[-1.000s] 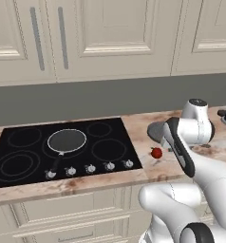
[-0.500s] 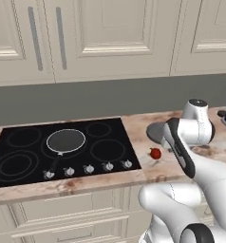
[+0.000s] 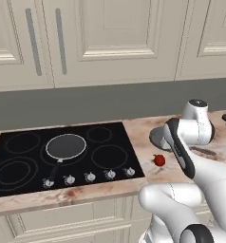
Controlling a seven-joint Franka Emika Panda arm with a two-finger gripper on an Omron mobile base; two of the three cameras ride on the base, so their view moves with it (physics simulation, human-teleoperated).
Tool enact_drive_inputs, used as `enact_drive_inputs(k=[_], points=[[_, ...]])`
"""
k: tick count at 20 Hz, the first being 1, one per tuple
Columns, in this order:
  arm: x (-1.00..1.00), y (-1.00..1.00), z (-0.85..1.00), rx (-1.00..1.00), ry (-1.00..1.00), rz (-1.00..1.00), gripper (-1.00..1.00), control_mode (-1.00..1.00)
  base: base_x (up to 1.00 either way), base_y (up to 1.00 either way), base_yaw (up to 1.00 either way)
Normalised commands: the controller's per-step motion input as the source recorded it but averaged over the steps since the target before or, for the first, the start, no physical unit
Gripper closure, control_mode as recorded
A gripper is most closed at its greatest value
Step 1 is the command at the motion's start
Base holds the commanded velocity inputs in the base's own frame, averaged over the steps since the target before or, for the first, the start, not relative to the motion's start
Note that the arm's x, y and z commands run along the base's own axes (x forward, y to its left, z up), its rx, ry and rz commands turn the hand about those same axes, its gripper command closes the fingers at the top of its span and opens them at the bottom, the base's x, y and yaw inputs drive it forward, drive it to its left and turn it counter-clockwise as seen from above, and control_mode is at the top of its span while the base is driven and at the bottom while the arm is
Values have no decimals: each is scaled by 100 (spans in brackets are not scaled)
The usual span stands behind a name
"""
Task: Place both pans onto different burners. Then place the bell pepper and the steak on different pans.
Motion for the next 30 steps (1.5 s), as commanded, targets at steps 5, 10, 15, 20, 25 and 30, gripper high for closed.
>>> enact_drive_inputs(k=[5,10,15,20,25,30], points=[[0,0,0,0,0,0,-100,100,44,0,0],[0,0,0,0,0,0,-100,100,31,0,0],[0,0,0,0,0,0,-100,100,10,0,1],[1,0,0,0,0,0,-100,-100,0,0,0],[22,-24,0,0,0,2,-100,-100,0,0,0],[26,-57,0,0,0,10,-100,-100,0,0,0]])
